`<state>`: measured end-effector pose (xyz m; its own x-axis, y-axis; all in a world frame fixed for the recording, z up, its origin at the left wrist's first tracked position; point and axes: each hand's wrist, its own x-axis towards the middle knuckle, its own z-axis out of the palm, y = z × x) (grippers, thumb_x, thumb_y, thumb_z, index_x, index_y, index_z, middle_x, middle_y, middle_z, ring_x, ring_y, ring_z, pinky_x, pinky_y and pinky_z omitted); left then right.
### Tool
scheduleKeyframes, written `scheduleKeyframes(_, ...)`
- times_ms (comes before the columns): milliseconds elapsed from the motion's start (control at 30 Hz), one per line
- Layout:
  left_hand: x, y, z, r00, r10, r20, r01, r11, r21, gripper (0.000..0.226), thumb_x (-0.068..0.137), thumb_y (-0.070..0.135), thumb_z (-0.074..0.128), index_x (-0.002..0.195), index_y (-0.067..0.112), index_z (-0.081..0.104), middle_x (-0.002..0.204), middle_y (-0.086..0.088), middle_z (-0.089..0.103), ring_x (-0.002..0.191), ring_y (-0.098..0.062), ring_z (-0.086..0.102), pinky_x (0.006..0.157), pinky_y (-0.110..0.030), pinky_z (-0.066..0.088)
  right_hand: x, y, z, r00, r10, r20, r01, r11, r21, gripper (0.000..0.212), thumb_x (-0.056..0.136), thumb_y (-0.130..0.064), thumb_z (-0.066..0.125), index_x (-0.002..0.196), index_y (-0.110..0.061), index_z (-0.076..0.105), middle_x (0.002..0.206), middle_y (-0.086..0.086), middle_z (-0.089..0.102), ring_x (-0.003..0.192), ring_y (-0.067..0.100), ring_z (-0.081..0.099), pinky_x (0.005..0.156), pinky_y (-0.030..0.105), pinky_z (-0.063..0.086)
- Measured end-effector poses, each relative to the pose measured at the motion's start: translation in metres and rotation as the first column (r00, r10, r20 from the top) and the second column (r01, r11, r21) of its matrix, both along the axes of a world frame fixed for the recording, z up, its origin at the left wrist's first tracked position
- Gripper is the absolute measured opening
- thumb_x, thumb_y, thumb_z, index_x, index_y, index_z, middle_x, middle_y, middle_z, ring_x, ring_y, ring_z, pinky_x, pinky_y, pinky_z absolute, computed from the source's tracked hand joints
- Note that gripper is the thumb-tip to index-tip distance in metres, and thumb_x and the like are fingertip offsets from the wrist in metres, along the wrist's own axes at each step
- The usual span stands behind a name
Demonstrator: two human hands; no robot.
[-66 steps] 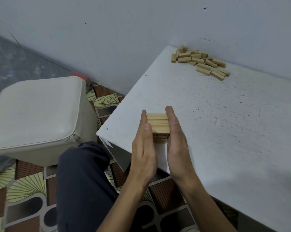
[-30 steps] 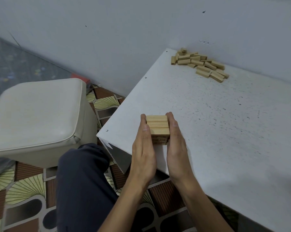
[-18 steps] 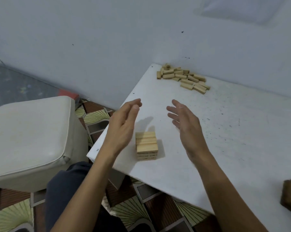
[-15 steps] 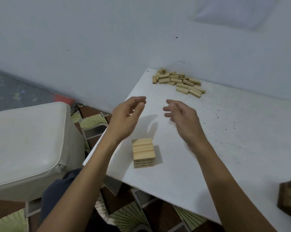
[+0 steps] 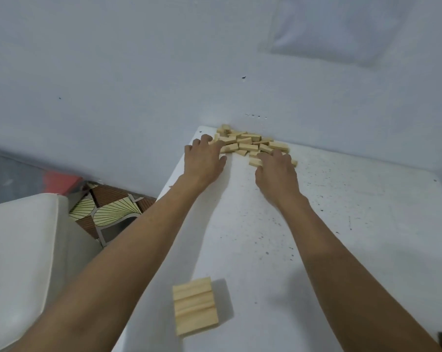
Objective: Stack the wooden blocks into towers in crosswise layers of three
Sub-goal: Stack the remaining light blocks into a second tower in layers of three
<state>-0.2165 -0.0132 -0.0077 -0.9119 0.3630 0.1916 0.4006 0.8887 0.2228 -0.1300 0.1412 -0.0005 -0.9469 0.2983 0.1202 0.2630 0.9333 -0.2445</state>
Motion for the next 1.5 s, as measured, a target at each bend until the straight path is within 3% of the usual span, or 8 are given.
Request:
scheduleKeyframes(200, -0.024, 0.013, -0.017, 0.994, 0.068, -0.084, -0.075, 0.994, -0.075, 0.034, 0.102, 0.039, 0.042, 0.12, 0.023, 0.065, 0.124, -0.009, 0.059, 0.113, -0.034, 0.052, 0.098, -0.043, 0.03, -0.014, 0.004, -0.014, 1.0, -0.005, -0.003, 0.006, 0.997, 0.081, 0.03, 0.095, -0.005, 0.044, 0.118, -0.008, 0.063, 0.122, 0.016, 0.051, 0.109, 0.035, 0.045, 0.085, 0.043, 0.045)
scheduleKeyframes(533, -0.027, 0.017, -0.023, 0.979, 0.088, -0.183, -0.085, 0.996, 0.023, 0.029, 0.096, 0.024, 0.05, 0.078, 0.014, 0.071, 0.085, -0.002, 0.066, 0.092, -0.029, 0.052, 0.084, -0.039, 0.027, -0.008, -0.001, -0.025, 0.992, -0.05, -0.115, 0.062, 0.993, 0.103, 0.032, 0.094, -0.005, 0.046, 0.121, -0.015, 0.06, 0.12, 0.011, 0.054, 0.107, 0.033, 0.046, 0.084, 0.038, 0.033)
scheduleKeyframes(733, -0.008, 0.003, -0.008, 0.975, 0.047, -0.217, -0.008, 0.984, 0.178, 0.024, 0.095, 0.028, 0.052, 0.09, 0.019, 0.074, 0.103, 0.004, 0.069, 0.099, -0.024, 0.058, 0.089, -0.037, 0.028, 0.007, 0.001, -0.024, 0.978, -0.003, -0.207, -0.009, 0.998, -0.057, 0.029, 0.094, -0.002, 0.05, 0.119, -0.011, 0.063, 0.116, 0.013, 0.057, 0.106, 0.032, 0.048, 0.08, 0.037, 0.039)
scheduleKeyframes(867, 0.022, -0.01, 0.009, 0.981, -0.124, -0.151, 0.161, 0.953, 0.258, 0.016, 0.09, 0.029, 0.065, 0.095, 0.019, 0.076, 0.105, 0.003, 0.071, 0.094, -0.019, 0.065, 0.079, -0.031, 0.04, 0.041, -0.005, -0.012, 0.958, 0.003, -0.288, -0.061, 0.979, -0.192, 0.027, 0.098, -0.01, 0.052, 0.122, -0.013, 0.062, 0.118, 0.009, 0.057, 0.107, 0.028, 0.051, 0.077, 0.035, 0.044)
scheduleKeyframes(967, 0.054, -0.015, 0.022, 0.976, -0.211, -0.057, 0.219, 0.941, 0.258, 0.018, 0.086, 0.034, 0.072, 0.098, 0.021, 0.076, 0.101, 0.005, 0.07, 0.092, -0.014, 0.065, 0.075, -0.031, 0.047, 0.077, -0.01, -0.001, 0.942, 0.019, -0.336, -0.106, 0.964, -0.244, 0.025, 0.097, -0.012, 0.055, 0.121, -0.014, 0.063, 0.115, 0.005, 0.058, 0.099, 0.025, 0.056, 0.076, 0.038, 0.051)
scheduleKeyframes(1167, 0.118, -0.011, 0.052, 0.952, -0.294, 0.088, 0.26, 0.924, 0.282, 0.021, 0.083, 0.036, 0.076, 0.099, 0.021, 0.076, 0.097, 0.007, 0.071, 0.093, -0.01, 0.064, 0.085, -0.041, 0.053, 0.158, -0.011, 0.01, 0.938, 0.057, -0.341, -0.153, 0.953, -0.263, 0.025, 0.097, -0.014, 0.057, 0.121, -0.015, 0.064, 0.111, 0.003, 0.058, 0.095, 0.02, 0.055, 0.078, 0.032, 0.048)
scheduleKeyframes(1267, 0.151, -0.006, 0.071, 0.931, -0.321, 0.174, 0.268, 0.924, 0.275, 0.022, 0.084, 0.038, 0.075, 0.098, 0.021, 0.077, 0.096, 0.008, 0.073, 0.093, -0.006, 0.065, 0.087, -0.041, 0.054, 0.196, -0.008, 0.013, 0.93, 0.054, -0.365, -0.171, 0.94, -0.296, 0.026, 0.096, -0.012, 0.059, 0.121, -0.015, 0.065, 0.109, 0.002, 0.058, 0.094, 0.019, 0.056, 0.08, 0.037, 0.053)
scheduleKeyframes(1500, 0.236, 0.004, 0.091, 0.932, -0.283, 0.226, 0.249, 0.954, 0.167, 0.022, 0.087, 0.044, 0.069, 0.098, 0.027, 0.077, 0.096, 0.008, 0.072, 0.09, -0.011, 0.066, 0.079, -0.038, 0.056, 0.265, -0.003, 0.012, 0.897, 0.117, -0.427, -0.258, 0.922, -0.289, 0.022, 0.093, -0.008, 0.061, 0.113, -0.015, 0.066, 0.107, -0.006, 0.057, 0.097, 0.017, 0.055, 0.08, 0.035, 0.052)
